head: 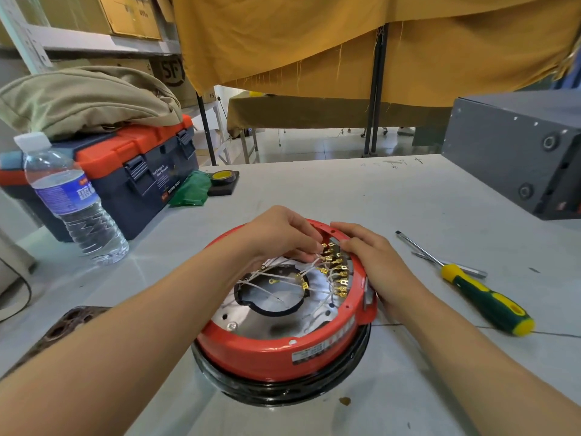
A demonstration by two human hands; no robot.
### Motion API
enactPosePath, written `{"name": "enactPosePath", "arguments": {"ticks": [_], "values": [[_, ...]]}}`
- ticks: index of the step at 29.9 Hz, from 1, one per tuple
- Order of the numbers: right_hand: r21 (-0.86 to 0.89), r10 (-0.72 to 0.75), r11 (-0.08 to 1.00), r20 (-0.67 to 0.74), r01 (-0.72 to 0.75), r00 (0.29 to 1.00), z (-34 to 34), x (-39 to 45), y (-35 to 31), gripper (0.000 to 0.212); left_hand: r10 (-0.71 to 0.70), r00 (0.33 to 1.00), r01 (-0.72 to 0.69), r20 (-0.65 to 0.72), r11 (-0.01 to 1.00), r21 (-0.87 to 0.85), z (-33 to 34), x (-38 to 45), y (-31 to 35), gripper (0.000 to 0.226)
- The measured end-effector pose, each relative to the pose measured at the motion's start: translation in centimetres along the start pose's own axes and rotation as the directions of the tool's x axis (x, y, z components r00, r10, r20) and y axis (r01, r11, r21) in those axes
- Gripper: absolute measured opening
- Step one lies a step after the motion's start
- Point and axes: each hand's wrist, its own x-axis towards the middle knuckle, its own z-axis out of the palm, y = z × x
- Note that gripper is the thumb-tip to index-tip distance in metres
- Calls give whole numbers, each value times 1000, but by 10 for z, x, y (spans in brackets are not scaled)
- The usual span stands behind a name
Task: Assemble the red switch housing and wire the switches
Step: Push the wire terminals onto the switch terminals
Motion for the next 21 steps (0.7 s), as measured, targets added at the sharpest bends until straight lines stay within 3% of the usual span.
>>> {"name": "enactPosePath", "arguments": {"ticks": [5, 21], "values": [[-30, -17, 999, -36, 15, 999, 2, -3, -1, 33, 10, 1000, -10, -11, 998, 56, -1, 1, -1, 13], [-27, -37, 999, -3, 37, 999, 0, -2, 2, 31, 60, 998, -60, 18, 998, 13, 0, 2, -12, 6]]}}
